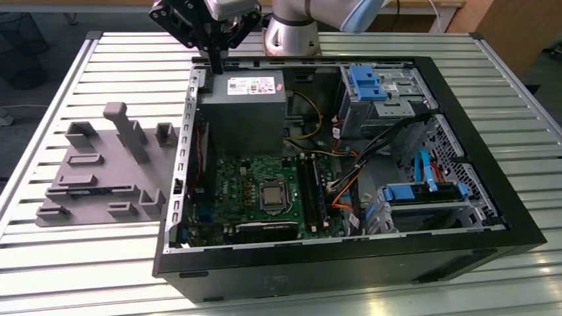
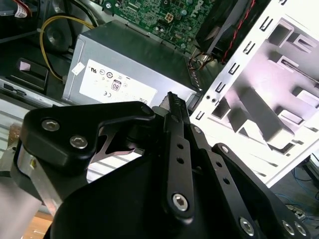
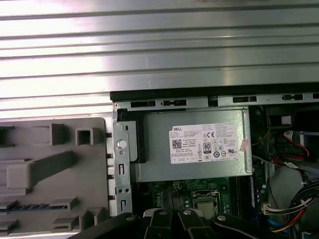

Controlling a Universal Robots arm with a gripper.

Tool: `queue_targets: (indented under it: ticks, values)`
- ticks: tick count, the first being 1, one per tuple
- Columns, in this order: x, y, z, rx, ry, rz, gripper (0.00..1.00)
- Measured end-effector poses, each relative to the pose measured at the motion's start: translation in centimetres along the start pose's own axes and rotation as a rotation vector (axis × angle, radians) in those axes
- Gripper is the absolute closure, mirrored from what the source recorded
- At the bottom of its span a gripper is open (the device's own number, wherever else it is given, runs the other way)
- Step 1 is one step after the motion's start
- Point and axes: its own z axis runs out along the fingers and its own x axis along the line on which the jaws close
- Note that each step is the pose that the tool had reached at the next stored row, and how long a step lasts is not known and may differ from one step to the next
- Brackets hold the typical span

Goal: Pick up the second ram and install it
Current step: 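Reach for the second ram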

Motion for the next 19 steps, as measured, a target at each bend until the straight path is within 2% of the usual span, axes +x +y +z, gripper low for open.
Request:
queue_targets:
  ticks: [19]
  values:
    - [1.62, -0.12, -0.04, 0.0001, 0.0000, 0.000, 0.89]
